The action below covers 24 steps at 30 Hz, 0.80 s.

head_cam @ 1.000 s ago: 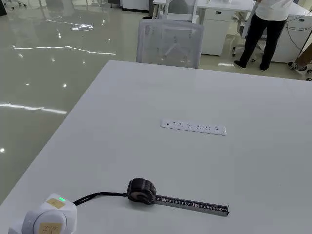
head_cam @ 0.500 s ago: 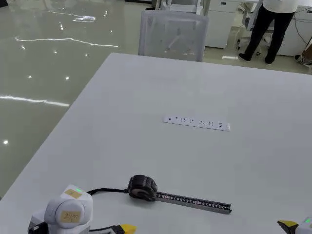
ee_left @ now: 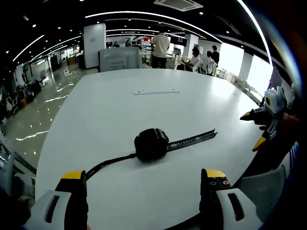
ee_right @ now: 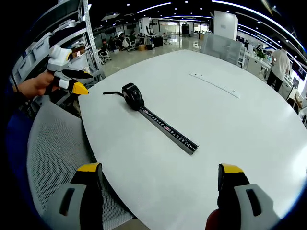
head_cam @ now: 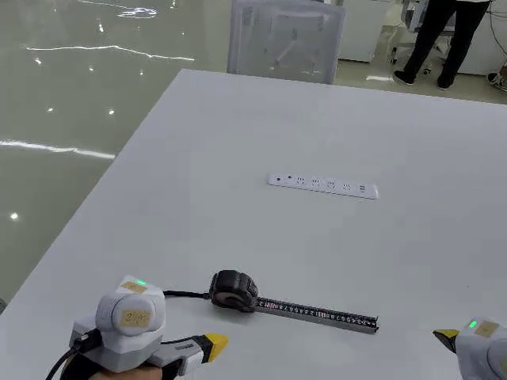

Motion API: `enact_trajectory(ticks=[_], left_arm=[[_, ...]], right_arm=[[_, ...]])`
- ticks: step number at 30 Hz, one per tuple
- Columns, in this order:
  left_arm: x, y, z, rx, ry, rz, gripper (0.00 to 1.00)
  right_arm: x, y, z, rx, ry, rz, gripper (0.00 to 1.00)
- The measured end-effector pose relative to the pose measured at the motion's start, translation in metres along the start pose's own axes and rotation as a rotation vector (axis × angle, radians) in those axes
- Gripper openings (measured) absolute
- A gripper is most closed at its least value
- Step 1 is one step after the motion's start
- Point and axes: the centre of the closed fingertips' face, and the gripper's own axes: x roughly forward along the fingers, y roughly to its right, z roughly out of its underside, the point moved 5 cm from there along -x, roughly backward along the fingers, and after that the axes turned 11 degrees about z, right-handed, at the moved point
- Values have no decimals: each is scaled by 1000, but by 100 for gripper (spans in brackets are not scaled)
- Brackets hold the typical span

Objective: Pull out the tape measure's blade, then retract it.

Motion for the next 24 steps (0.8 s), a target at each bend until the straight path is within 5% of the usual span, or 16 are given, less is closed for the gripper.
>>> enact_trajectory(ticks=[11, 24], left_arm=[[25, 0, -2, -12, -16, -4, 94], [58, 10, -11, -54, 20, -2, 94]], right_arm=[[19, 13, 0, -70, -17, -32, 95], [46, 29, 3, -174, -54, -84, 90]])
